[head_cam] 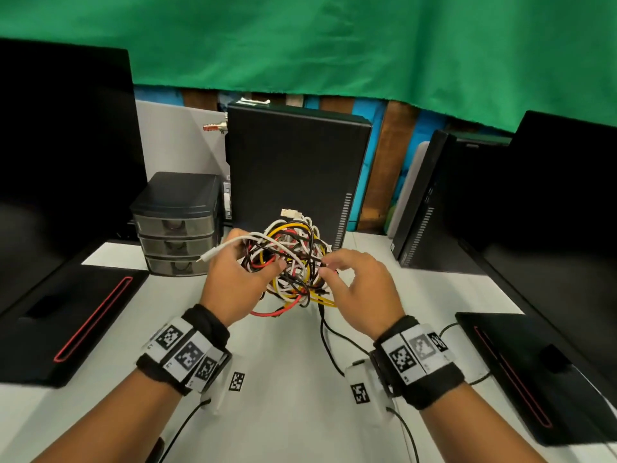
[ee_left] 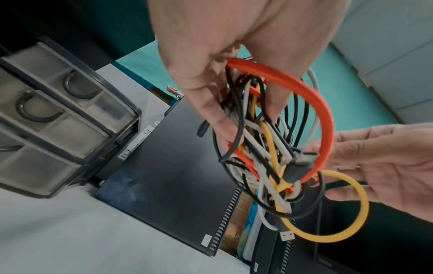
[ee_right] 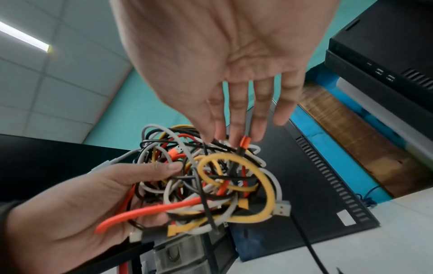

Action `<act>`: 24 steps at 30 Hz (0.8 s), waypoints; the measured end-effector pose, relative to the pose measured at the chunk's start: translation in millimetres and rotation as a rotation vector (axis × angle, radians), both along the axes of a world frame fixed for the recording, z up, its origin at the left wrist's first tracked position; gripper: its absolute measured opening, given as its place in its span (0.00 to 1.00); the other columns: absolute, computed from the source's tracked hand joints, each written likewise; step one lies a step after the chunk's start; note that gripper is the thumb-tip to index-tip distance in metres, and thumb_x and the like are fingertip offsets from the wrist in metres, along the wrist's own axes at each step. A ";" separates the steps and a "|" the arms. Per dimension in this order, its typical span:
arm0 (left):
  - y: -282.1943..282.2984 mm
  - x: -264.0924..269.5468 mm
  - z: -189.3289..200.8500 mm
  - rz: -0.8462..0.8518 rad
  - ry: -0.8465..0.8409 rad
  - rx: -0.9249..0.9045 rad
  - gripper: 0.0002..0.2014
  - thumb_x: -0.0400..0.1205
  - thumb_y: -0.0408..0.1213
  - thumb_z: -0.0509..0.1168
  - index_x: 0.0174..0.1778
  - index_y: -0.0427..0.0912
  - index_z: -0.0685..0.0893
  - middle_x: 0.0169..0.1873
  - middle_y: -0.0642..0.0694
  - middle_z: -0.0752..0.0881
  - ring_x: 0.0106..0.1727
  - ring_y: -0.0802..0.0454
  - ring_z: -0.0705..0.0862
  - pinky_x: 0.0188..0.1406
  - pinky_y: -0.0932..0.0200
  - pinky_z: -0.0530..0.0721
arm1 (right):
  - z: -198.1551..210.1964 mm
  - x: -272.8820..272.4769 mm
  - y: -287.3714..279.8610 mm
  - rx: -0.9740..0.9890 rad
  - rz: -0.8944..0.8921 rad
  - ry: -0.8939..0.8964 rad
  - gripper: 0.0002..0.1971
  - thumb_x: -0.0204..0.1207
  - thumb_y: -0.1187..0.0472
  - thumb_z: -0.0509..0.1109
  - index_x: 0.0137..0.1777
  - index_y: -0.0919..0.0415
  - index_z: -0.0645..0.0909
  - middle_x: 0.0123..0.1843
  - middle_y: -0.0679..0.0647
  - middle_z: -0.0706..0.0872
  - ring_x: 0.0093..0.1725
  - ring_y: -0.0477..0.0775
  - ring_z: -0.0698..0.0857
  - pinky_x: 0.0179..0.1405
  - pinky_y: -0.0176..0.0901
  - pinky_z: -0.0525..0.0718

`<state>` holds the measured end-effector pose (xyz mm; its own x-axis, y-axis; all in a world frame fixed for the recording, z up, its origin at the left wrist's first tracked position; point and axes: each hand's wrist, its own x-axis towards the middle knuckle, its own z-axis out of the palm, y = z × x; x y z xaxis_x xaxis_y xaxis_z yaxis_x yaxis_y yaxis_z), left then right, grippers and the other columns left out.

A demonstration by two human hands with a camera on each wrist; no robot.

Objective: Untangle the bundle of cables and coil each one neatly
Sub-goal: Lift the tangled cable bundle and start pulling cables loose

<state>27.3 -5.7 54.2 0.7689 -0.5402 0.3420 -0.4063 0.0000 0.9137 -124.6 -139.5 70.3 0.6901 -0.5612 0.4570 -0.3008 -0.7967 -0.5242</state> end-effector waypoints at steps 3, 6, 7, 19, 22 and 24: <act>1.6 1.7 -1.8 -0.018 0.017 -0.008 0.17 0.73 0.34 0.81 0.48 0.50 0.79 0.43 0.52 0.90 0.45 0.57 0.91 0.42 0.47 0.92 | -3.7 -1.9 -5.1 -0.109 0.017 -0.010 0.07 0.80 0.50 0.73 0.55 0.46 0.89 0.48 0.41 0.85 0.52 0.44 0.77 0.45 0.26 0.69; 1.4 -2.2 -3.0 -0.048 0.023 -0.015 0.17 0.71 0.33 0.82 0.48 0.50 0.81 0.43 0.52 0.91 0.46 0.58 0.91 0.45 0.49 0.92 | -6.9 1.3 -3.5 -0.093 0.086 0.072 0.04 0.80 0.52 0.73 0.47 0.48 0.89 0.47 0.43 0.84 0.50 0.43 0.76 0.44 0.34 0.71; 1.1 -3.6 -3.2 -0.058 0.030 -0.013 0.17 0.71 0.33 0.82 0.48 0.52 0.82 0.43 0.53 0.91 0.46 0.58 0.91 0.47 0.50 0.92 | -8.7 2.4 -2.5 -0.072 0.082 0.070 0.04 0.79 0.52 0.73 0.47 0.49 0.88 0.46 0.44 0.84 0.49 0.43 0.77 0.45 0.36 0.72; 1.5 -3.0 -8.9 -0.045 -0.126 0.073 0.16 0.71 0.32 0.81 0.49 0.52 0.87 0.42 0.56 0.91 0.45 0.61 0.90 0.49 0.50 0.91 | 11.9 -14.8 -22.8 0.084 0.095 -0.188 0.04 0.82 0.58 0.72 0.48 0.56 0.87 0.43 0.46 0.89 0.47 0.44 0.86 0.51 0.37 0.84; 2.1 2.3 -16.2 0.062 -0.215 0.155 0.18 0.70 0.36 0.81 0.51 0.56 0.85 0.42 0.59 0.91 0.46 0.61 0.90 0.49 0.49 0.91 | 35.7 -35.1 -22.7 0.320 0.211 -0.195 0.06 0.81 0.60 0.72 0.44 0.56 0.89 0.33 0.54 0.88 0.33 0.46 0.86 0.40 0.35 0.86; 2.9 1.3 -18.9 0.110 -0.256 0.210 0.20 0.71 0.37 0.80 0.55 0.56 0.83 0.45 0.58 0.90 0.47 0.58 0.89 0.51 0.50 0.91 | 36.5 -41.6 -19.4 0.333 0.217 -0.182 0.08 0.80 0.60 0.73 0.40 0.53 0.90 0.31 0.53 0.87 0.30 0.44 0.83 0.36 0.33 0.84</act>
